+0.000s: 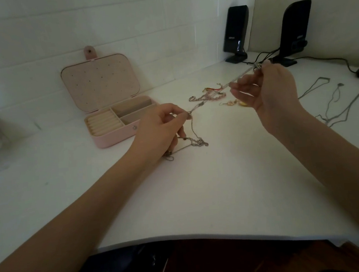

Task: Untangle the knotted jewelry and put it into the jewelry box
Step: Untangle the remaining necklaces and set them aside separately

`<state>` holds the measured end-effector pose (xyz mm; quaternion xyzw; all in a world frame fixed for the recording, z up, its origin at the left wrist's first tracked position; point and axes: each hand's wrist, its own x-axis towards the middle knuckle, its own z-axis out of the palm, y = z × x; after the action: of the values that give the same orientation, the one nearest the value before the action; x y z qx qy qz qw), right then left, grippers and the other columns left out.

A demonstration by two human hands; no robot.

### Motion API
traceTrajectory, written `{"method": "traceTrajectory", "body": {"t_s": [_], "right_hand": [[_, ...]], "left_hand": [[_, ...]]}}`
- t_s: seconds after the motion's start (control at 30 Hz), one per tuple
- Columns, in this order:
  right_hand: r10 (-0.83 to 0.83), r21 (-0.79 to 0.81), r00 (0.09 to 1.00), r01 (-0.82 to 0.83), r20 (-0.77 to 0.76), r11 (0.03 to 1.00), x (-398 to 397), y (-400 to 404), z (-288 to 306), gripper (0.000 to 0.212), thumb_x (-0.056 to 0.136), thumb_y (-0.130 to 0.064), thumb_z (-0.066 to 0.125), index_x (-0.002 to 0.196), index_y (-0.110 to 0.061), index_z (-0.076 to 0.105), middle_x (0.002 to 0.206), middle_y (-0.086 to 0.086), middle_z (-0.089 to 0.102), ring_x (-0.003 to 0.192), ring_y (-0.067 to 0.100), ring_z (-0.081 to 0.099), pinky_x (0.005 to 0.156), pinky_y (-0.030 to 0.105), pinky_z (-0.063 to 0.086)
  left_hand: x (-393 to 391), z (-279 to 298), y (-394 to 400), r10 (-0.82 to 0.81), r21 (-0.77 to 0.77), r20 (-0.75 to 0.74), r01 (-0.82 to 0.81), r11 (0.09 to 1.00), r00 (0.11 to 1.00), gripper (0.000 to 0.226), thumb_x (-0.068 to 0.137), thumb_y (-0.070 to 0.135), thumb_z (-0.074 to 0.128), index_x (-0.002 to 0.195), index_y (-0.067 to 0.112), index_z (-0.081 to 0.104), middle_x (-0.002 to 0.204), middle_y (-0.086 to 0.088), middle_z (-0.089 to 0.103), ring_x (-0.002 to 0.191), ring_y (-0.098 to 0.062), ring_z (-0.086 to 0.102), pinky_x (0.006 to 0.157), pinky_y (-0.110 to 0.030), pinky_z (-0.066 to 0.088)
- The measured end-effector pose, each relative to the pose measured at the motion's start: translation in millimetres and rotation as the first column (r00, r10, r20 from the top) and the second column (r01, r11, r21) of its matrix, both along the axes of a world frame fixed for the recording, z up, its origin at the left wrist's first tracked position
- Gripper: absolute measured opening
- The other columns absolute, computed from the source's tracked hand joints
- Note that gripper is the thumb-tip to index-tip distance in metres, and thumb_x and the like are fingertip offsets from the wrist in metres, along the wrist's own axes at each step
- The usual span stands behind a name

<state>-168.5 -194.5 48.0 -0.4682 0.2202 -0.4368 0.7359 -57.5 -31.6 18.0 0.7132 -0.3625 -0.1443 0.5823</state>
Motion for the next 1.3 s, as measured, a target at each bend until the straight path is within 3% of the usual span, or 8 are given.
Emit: {"method": "traceTrajectory", "body": {"t_s": [0.27, 0.43, 0.5, 0.63, 0.7, 0.87, 1.03, 1.3], "right_hand": [[-0.045, 0.119, 0.997, 0.039, 0.056, 0.992, -1.3, -7.1, -1.1, 0.023, 0.105, -0.023, 0.028, 0.101, -0.005, 0.042, 0.064, 0.008, 0.058, 0.061, 0.022, 0.070, 0.057, 0.029, 0.056], [0.141, 0.025, 0.990, -0.141, -0.002, 0.990, 0.1, 4.5, 4.4, 0.028, 0.104, -0.019, 0.032, 0.080, -0.011, 0.044, 0.055, 0.004, 0.060, 0.050, 0.018, 0.063, 0.048, 0.025, 0.052], [0.256, -0.028, 0.966, -0.258, -0.037, 0.966, 0.3, 12.0, 7.5, 0.028, 0.103, -0.019, 0.033, 0.078, -0.012, 0.043, 0.056, 0.004, 0.061, 0.043, 0.015, 0.056, 0.042, 0.023, 0.047], [0.499, -0.099, 0.858, -0.510, -0.121, 0.854, -0.5, 23.6, 8.0, 0.026, 0.104, -0.024, 0.029, 0.082, -0.016, 0.038, 0.060, 0.008, 0.067, 0.045, 0.017, 0.056, 0.046, 0.022, 0.047], [0.555, -0.122, 0.819, -0.572, -0.146, 0.811, -0.7, 27.5, 5.6, 0.025, 0.104, -0.025, 0.028, 0.084, -0.016, 0.038, 0.057, 0.008, 0.065, 0.052, 0.020, 0.061, 0.055, 0.026, 0.053], [0.473, -0.154, 0.861, -0.502, -0.188, 0.851, -2.4, 22.7, 7.4, 0.022, 0.103, -0.022, 0.031, 0.085, -0.012, 0.040, 0.047, 0.003, 0.043, 0.041, 0.019, 0.045, 0.047, 0.025, 0.041], [0.415, -0.171, 0.873, -0.464, -0.257, 0.869, -0.8, 18.2, 4.1, 0.019, 0.102, -0.020, 0.038, 0.087, -0.010, 0.044, 0.049, 0.000, 0.041, 0.038, 0.013, 0.033, 0.041, 0.020, 0.031], [0.241, -0.311, 0.903, -0.358, -0.357, 0.880, -0.1, 18.6, 0.1, 0.014, 0.100, -0.019, 0.046, 0.087, -0.013, 0.051, 0.059, 0.001, 0.051, 0.046, 0.014, 0.046, 0.047, 0.025, 0.043]], "left_hand": [[-1.1, 3.0, 1.5, 0.086, 0.015, -0.101, -0.085, 0.996, 0.991, 0.019, 0.092, 0.009, 0.047, 0.074, 0.010, 0.053, 0.049, 0.002, 0.057, 0.040, -0.009, 0.052, 0.037, -0.016, 0.026], [-3.7, -3.7, 6.9, 0.126, 0.106, 0.471, -0.198, 0.974, 0.873, 0.015, 0.074, 0.030, 0.053, 0.068, 0.018, 0.059, 0.064, 0.006, 0.062, 0.063, -0.008, 0.054, 0.060, -0.028, 0.040], [-4.2, -5.0, 5.6, 0.109, 0.088, 0.524, -0.181, 0.980, 0.845, 0.011, 0.075, 0.032, 0.053, 0.077, 0.026, 0.062, 0.077, 0.013, 0.061, 0.078, -0.005, 0.054, 0.071, -0.026, 0.041], [-2.8, -1.6, -7.4, -0.147, 0.024, 0.180, 0.145, 0.989, 0.973, 0.028, 0.085, 0.025, 0.063, 0.113, 0.025, 0.061, 0.108, 0.016, 0.066, 0.105, 0.005, 0.059, 0.093, -0.020, 0.044], [-6.6, -2.6, -9.9, -0.267, 0.040, 0.084, 0.264, 0.964, 0.960, 0.014, 0.089, 0.017, 0.065, 0.102, 0.021, 0.065, 0.095, 0.016, 0.069, 0.093, 0.005, 0.062, 0.085, -0.017, 0.045], [-5.4, 2.1, -9.3, -0.151, -0.081, -0.135, 0.141, 0.987, 0.979, 0.023, 0.096, 0.001, 0.044, 0.077, 0.012, 0.052, 0.071, -0.004, 0.073, 0.079, -0.017, 0.071, 0.083, -0.026, 0.054], [-4.2, 12.4, -10.9, -0.258, -0.317, -0.561, 0.084, 0.945, 0.786, 0.025, 0.098, 0.003, 0.036, 0.077, 0.008, 0.050, 0.057, -0.004, 0.063, 0.064, -0.015, 0.067, 0.078, -0.030, 0.059], [-7.6, 13.3, -7.1, -0.270, -0.344, -0.588, 0.066, 0.937, 0.762, 0.019, 0.100, 0.007, 0.043, 0.085, 0.005, 0.054, 0.064, -0.006, 0.063, 0.068, -0.019, 0.068, 0.065, -0.035, 0.059]]}}
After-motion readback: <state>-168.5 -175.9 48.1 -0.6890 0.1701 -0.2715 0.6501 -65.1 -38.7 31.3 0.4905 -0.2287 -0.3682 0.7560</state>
